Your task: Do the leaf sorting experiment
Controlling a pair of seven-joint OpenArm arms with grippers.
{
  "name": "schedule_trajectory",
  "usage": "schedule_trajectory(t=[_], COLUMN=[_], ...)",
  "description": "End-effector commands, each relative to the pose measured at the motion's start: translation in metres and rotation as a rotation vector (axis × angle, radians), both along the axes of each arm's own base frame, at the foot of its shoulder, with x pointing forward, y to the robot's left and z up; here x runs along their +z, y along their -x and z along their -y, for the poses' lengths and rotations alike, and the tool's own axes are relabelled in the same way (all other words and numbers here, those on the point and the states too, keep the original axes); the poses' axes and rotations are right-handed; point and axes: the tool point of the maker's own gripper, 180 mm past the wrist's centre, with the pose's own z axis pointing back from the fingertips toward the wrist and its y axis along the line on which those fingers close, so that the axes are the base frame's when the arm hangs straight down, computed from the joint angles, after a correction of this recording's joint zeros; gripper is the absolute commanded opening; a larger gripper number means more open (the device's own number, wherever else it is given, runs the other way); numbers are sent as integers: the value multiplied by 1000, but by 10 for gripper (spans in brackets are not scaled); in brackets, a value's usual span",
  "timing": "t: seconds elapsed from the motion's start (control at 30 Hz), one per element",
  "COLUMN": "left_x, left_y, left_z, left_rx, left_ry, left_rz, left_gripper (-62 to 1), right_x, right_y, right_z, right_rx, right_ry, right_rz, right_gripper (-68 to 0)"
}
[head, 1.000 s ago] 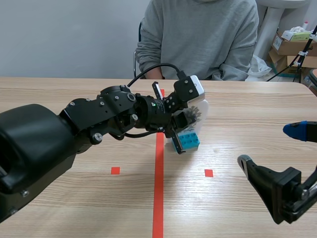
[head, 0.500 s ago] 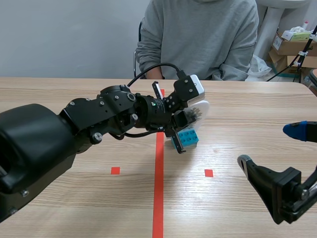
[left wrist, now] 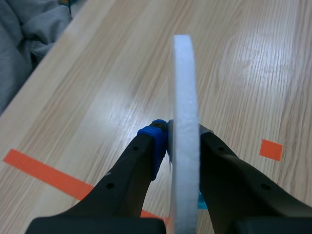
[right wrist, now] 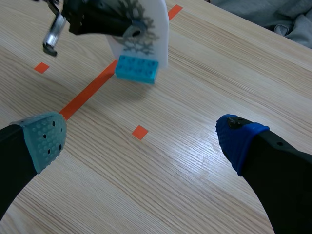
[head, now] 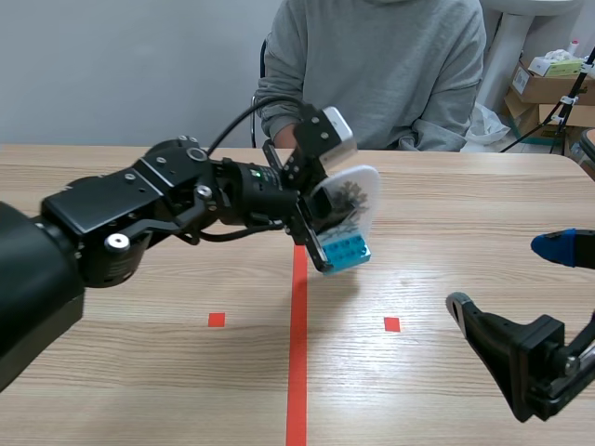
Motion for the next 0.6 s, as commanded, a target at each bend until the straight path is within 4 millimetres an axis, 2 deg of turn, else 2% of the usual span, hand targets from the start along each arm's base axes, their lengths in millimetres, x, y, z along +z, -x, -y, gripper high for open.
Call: schedule_trajectory(t=[0.0,0.13,0.27,0.4,0.57], left_x=[17,34,46,53,52], left_y=[-5,-7,-11,-18,-34], left_z=[-10,-46,-97,-162,-263], left_rx=[31,139,289,483,830], left_ry=[60,174,293,400,425], left_rz=[2,-63,-103,-98,-38], left_gripper=[-566,-566,-566,-567,-567], right_x=[10,9,9,8,8], right_y=[-5,-5,-5,-5,-5], right_z=[-1,-1,-1,0,0], right_rx=[1,0,1,0,0], right_ry=[-10,-6,-6,-3,-2], right_rz=[38,32,32,27,25], right_gripper=[-37,-37,-37,-37,-37])
